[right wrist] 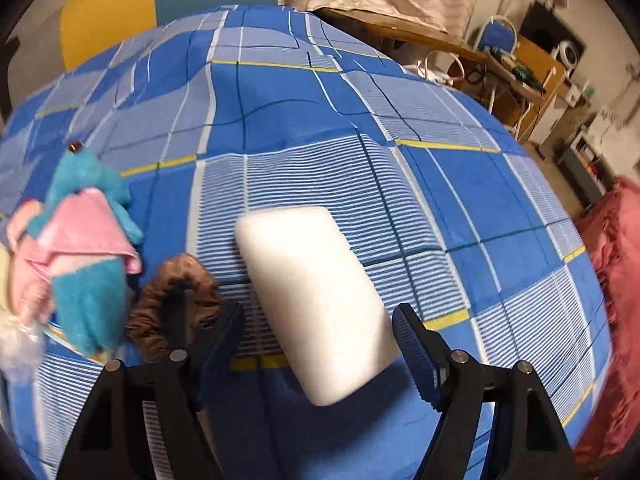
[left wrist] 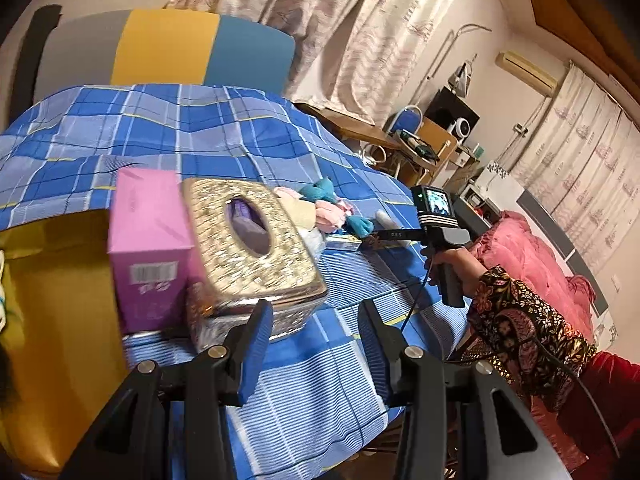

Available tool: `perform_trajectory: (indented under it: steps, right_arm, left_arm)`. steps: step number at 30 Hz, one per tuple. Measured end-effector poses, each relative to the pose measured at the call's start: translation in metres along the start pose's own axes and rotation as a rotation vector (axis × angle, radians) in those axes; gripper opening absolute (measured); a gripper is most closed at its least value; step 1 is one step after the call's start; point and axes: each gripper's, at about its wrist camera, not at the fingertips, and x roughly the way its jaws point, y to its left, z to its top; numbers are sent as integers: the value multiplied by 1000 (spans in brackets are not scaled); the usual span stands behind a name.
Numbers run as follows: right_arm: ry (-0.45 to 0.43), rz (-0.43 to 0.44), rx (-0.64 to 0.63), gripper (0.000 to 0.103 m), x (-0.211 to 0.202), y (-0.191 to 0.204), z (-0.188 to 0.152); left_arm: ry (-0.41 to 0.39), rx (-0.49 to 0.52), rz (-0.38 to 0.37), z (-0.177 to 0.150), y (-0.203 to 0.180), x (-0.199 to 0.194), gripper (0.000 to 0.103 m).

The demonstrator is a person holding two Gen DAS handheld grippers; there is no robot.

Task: Organize soft objects
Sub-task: 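Grasp the white sponge with the right tool while the left tool reaches the blue plush toy, then grasp the blue plush toy with the left tool and lift it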

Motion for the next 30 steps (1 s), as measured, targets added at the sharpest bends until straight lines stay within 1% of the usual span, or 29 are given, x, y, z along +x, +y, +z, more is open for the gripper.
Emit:
perform_trajectory:
  steps: [1, 3, 4, 6, 7, 8, 11, 13, 15, 17, 18, 19, 20, 22, 23, 24, 25, 27, 28, 30]
  right_arm:
    - [-6, 1, 14, 73, 0, -3, 0]
    - [-20, 7, 38, 60, 1, -11, -1]
    - [-23, 12, 51, 56, 0, -15, -1]
    - [-22, 9, 79, 37, -5, -24, -1]
    - [-17, 19, 91, 37, -6, -27, 0]
    - [-9, 49, 113, 33, -9, -31, 0]
    - [0, 95, 196, 33, -27, -40, -7]
    - [-16, 180, 275, 33, -43, -44, -15]
    - [-49, 258, 339, 33, -56, -46, -23]
    - [-63, 317, 356, 33, -59, -43, -28]
    - [-63, 332, 354, 33, -60, -40, -30]
    - [-65, 334, 346, 33, -61, -36, -30]
    - [-69, 330, 338, 33, -62, -34, -30]
    - [-83, 324, 328, 33, -62, -32, -30]
    - [-80, 328, 335, 33, -60, -33, -30]
    - [-69, 336, 348, 33, -57, -34, -31]
    - [-59, 345, 362, 33, -54, -36, -31]
    - [-32, 360, 389, 33, -46, -39, -33]
    - [-25, 369, 400, 33, -44, -41, -33]
    - [-21, 383, 415, 33, -41, -43, -32]
  left_arm:
    - [7, 8, -4, 3, -3, 4, 44]
    - [15, 24, -12, 9, -12, 11, 44]
    - [18, 28, -16, 11, -16, 14, 44]
    - [28, 40, -31, 19, -25, 22, 44]
    - [31, 45, -35, 21, -28, 26, 44]
    - [35, 51, -33, 25, -32, 30, 44]
    - [44, 58, -43, 38, -43, 43, 44]
    - [54, 50, -41, 50, -50, 54, 44]
    - [78, 25, -22, 70, -56, 72, 44]
    - [100, 12, -28, 88, -63, 91, 44]
    - [115, 4, -17, 99, -67, 104, 44]
    - [135, 5, -19, 108, -70, 118, 49]
    - [164, 2, -27, 112, -74, 130, 52]
    - [212, -36, -20, 123, -75, 159, 55]
    - [243, -42, -32, 127, -76, 175, 56]
    - [269, -50, -18, 131, -76, 192, 56]
    - [276, -59, 8, 133, -75, 202, 56]
    - [308, -84, 31, 140, -72, 228, 56]
    - [311, -104, 68, 144, -69, 241, 56]
    - [314, -113, 96, 150, -65, 259, 56]
